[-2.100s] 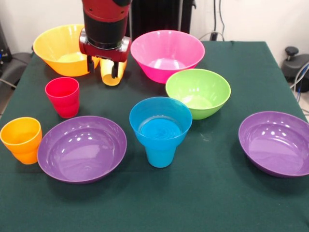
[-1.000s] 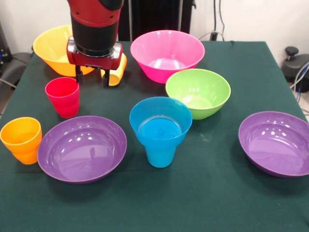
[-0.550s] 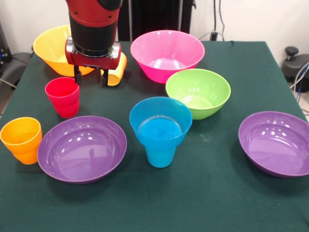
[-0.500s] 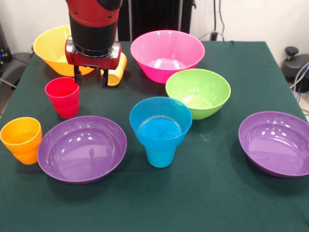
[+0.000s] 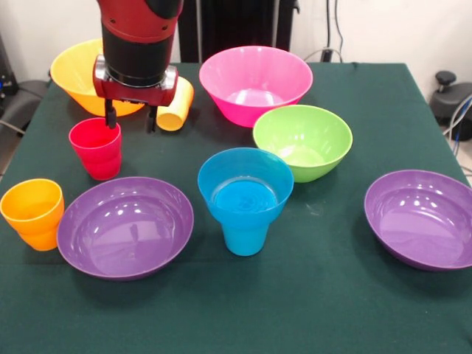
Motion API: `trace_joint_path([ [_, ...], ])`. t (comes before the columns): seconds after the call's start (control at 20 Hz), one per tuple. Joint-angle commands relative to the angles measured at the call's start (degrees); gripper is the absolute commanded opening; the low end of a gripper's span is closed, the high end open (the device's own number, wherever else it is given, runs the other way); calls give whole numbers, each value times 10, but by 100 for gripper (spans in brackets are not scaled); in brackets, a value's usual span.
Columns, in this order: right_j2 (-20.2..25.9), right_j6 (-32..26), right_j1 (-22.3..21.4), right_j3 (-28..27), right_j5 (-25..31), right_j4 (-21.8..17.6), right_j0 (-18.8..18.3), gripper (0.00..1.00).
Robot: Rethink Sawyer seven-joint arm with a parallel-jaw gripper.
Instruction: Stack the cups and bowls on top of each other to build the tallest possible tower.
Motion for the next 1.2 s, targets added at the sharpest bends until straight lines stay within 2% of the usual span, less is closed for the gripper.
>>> trace_joint_path([
  [0.05,-4,-136,6,27,-19,-59,-2,100],
  [0.4,0,-138,9,33,-28,-58,-18,100],
  [0.65,-11,-106,15,54,-63,-78,-16,100],
  [0.85,-15,-94,28,48,-82,-92,-14,100],
  [1.2,-22,-67,30,72,-125,-104,-22,100],
])
